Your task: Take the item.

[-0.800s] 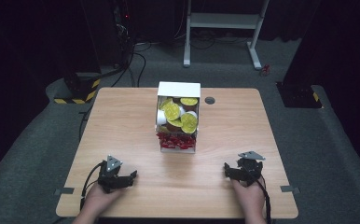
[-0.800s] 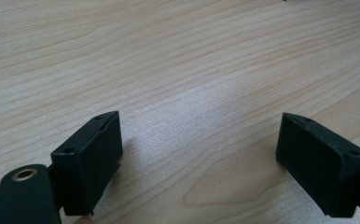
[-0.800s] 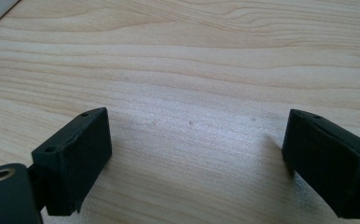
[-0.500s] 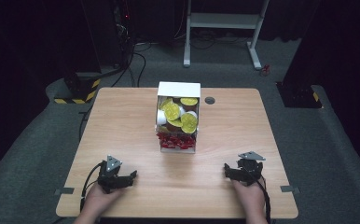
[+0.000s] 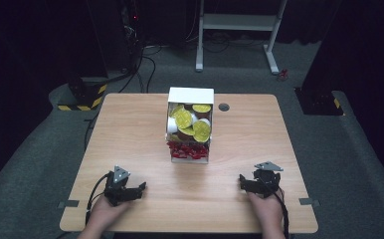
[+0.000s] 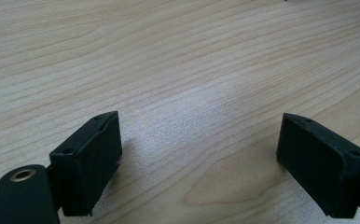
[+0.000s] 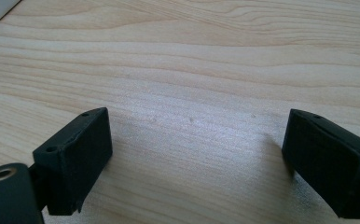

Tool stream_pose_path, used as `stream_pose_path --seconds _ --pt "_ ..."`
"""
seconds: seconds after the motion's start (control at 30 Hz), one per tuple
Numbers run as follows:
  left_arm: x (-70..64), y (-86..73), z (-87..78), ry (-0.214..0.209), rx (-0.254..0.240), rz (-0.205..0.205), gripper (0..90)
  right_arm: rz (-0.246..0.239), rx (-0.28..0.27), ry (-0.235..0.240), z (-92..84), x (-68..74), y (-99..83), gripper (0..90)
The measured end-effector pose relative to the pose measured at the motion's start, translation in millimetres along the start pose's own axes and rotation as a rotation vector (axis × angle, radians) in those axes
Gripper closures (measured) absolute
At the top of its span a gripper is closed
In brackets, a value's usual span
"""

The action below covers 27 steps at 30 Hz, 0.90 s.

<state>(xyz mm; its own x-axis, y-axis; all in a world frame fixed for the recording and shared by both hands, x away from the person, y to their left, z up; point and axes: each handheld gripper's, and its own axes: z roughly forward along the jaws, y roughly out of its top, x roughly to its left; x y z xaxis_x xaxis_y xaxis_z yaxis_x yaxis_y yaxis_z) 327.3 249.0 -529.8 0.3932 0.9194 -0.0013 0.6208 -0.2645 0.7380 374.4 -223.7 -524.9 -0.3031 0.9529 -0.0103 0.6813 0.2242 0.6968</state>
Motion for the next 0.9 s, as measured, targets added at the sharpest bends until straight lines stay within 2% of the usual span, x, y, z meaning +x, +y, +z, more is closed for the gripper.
stream_pose_path --seconds 0.23,0.47,0.7,0.8,0.9 --pt "-0.6 0.0 0.0 0.002 0.004 0.003 14.2 -0.008 -0.002 0.005 0.1 -0.9 0.1 8.5" --pt "-0.4 0.8 1.2 0.000 0.004 0.010 13.0 -0.005 -0.013 0.018 -2.2 -3.6 -0.2 12.9" --pt "-0.4 0.9 1.2 0.000 0.004 0.010 13.0 -0.019 -0.055 0.018 -10.3 -4.3 0.2 14.3" --pt "-0.4 0.8 1.2 0.000 0.004 0.010 13.0 -0.014 -0.076 0.023 -17.0 -3.5 3.1 14.7" --pt "-0.4 0.9 1.2 0.000 0.004 0.010 13.0 0.004 -0.074 0.037 -18.0 -4.4 5.0 14.7"
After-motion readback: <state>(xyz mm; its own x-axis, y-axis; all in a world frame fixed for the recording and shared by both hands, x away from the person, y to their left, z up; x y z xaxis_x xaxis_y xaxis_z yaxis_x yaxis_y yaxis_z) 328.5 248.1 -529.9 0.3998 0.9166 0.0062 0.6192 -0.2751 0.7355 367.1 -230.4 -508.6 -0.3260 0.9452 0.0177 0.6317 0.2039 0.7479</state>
